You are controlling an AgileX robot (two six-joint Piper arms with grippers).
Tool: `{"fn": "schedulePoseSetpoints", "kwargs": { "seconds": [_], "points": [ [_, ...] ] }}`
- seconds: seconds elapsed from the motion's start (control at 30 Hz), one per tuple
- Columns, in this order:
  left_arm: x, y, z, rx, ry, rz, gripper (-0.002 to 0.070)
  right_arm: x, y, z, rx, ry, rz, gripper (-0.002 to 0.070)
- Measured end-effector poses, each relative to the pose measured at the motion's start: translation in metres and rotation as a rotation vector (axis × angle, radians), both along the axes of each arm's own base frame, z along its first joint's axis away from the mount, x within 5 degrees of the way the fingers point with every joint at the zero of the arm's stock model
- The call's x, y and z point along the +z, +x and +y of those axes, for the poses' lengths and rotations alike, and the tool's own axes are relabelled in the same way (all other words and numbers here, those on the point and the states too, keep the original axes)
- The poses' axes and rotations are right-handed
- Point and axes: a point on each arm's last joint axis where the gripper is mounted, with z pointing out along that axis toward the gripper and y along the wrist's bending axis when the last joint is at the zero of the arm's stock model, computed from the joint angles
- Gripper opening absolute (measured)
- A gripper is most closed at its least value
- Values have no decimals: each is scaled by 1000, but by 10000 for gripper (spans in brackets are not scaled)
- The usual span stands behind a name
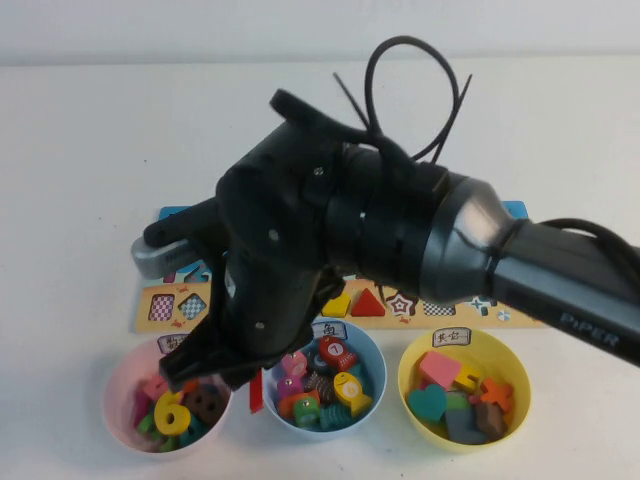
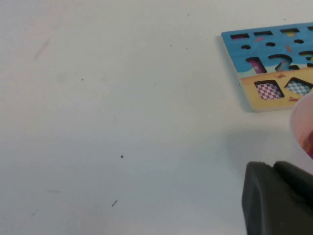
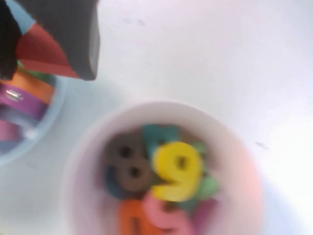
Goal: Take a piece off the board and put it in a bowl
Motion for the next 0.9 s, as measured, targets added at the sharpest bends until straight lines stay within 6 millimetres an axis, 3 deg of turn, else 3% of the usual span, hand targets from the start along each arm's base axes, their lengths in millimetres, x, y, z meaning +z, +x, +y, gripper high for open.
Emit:
{"fn": "schedulePoseSetpoints", "kwargs": {
  "seconds": [0.3, 0.7, 0.9],
  "points": [
    [0, 0, 0, 0, 0, 0, -3, -18, -6, 33, 39, 132, -52, 216],
    [0, 0, 0, 0, 0, 0, -3, -51, 0, 46, 36, 119, -32, 216],
    [0, 0, 0, 0, 0, 0, -3, -59, 2, 50, 35, 124, -36, 216]
  ]
}}
